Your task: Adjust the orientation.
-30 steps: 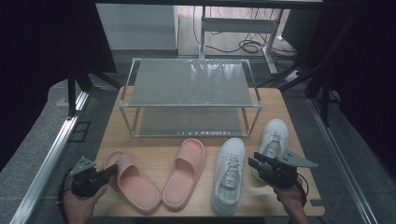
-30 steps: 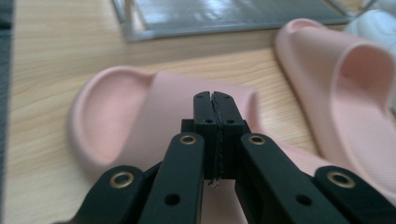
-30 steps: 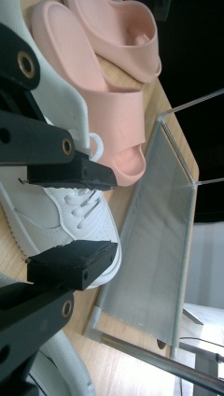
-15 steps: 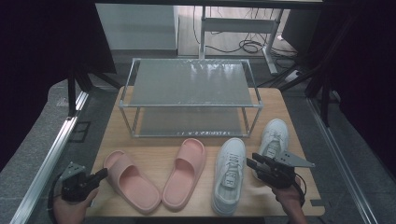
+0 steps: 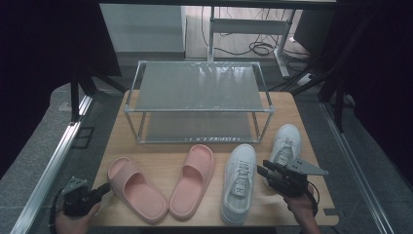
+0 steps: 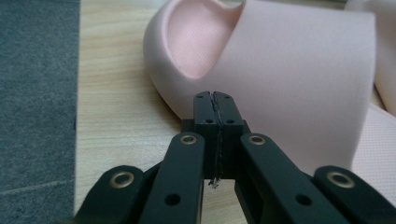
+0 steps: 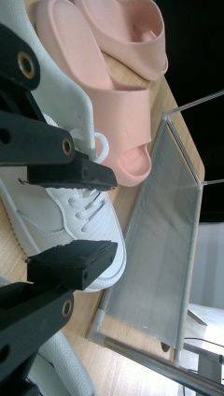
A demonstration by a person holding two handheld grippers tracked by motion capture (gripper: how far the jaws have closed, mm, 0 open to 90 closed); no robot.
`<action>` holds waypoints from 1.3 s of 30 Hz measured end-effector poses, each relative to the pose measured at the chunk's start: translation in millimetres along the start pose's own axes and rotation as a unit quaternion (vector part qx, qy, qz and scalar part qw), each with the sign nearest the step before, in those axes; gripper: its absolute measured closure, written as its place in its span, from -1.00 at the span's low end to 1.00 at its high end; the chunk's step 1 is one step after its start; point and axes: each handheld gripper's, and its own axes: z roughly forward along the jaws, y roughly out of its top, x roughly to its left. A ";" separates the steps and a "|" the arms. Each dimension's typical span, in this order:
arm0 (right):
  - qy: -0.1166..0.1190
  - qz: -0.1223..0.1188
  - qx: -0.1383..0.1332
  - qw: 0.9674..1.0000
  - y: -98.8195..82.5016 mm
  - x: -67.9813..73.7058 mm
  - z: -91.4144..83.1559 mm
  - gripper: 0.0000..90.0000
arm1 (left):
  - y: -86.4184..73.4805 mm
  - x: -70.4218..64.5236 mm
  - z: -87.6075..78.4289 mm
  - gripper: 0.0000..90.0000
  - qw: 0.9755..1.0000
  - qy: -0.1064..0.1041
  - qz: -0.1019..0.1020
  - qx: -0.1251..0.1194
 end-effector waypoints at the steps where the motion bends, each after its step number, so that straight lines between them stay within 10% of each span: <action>1: 0.000 0.000 0.000 1.000 0.0 0.0 0.0 0.38 | 0.0 0.0 0.0 1.00 1.000 0.000 0.000 0.000; 24: -0.006 0.001 0.000 1.000 -1.0 -0.2 -1.7 0.36 | 21.2 -5.1 27.4 1.00 1.000 0.000 0.016 0.012; 39: -0.008 0.002 -0.003 1.000 -1.1 0.9 -2.8 0.35 | 4.2 -6.5 11.2 1.00 1.000 -0.012 0.014 0.015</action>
